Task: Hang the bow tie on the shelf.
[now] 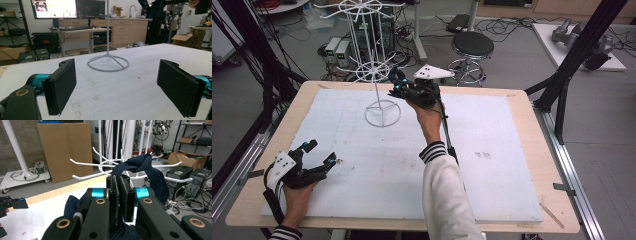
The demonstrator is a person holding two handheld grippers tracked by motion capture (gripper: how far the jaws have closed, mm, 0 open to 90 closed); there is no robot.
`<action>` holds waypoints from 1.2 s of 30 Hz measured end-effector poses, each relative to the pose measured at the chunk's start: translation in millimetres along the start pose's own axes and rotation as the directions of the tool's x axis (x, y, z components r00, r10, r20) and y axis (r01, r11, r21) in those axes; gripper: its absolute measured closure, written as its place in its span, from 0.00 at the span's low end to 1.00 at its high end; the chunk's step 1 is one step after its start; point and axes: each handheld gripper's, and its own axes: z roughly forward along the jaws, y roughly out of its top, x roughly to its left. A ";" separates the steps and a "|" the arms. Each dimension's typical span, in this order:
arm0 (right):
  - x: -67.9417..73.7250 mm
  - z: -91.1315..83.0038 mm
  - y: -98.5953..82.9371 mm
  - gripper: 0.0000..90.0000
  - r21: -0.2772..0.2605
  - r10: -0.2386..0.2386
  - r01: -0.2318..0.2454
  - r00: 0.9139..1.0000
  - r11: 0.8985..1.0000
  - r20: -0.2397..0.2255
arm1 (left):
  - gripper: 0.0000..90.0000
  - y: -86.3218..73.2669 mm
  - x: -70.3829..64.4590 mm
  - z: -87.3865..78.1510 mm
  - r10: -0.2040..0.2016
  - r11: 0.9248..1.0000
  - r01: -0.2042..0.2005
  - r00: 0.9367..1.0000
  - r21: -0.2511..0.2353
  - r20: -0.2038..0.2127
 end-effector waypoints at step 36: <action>3.7 19.2 -15.0 0.94 0.123 -0.001 0.001 1.000 0.992 0.004 | 0.18 -0.1 -0.1 -0.2 0.000 1.000 0.000 1.000 -0.001 0.000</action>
